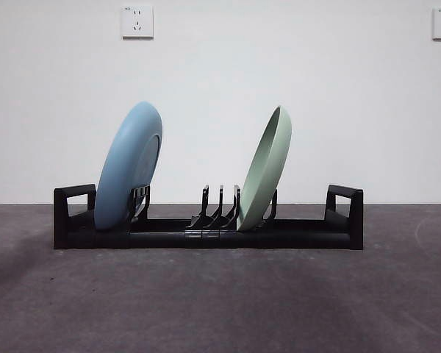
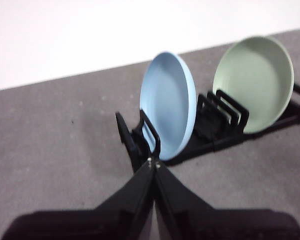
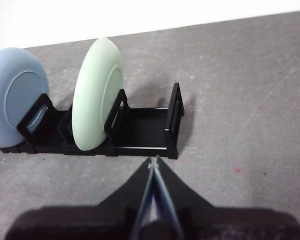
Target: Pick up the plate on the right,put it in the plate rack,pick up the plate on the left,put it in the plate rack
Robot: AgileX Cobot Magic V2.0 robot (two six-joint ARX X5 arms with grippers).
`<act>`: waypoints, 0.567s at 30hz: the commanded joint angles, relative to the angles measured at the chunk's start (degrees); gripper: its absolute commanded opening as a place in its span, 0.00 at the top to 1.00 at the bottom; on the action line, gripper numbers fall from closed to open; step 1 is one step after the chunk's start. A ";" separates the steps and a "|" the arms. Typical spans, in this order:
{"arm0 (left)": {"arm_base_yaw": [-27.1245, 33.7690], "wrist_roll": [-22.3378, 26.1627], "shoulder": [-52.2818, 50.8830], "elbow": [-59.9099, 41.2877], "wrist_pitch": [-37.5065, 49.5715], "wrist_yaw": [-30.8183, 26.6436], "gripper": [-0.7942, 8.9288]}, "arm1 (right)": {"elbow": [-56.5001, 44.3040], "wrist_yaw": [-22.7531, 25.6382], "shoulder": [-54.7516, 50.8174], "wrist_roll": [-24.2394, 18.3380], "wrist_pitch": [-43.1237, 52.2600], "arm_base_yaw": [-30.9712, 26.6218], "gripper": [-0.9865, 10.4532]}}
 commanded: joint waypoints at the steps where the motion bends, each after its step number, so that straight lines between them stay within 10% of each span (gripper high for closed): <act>1: 0.24 -0.76 0.04 -0.37 -1.22 -0.22 0.92 | -0.39 -0.02 -0.11 1.09 0.04 0.13 0.91; 17: 0.24 -0.79 0.07 -0.37 -2.25 -0.17 0.92 | -0.39 -0.04 -0.13 1.09 0.04 0.11 0.91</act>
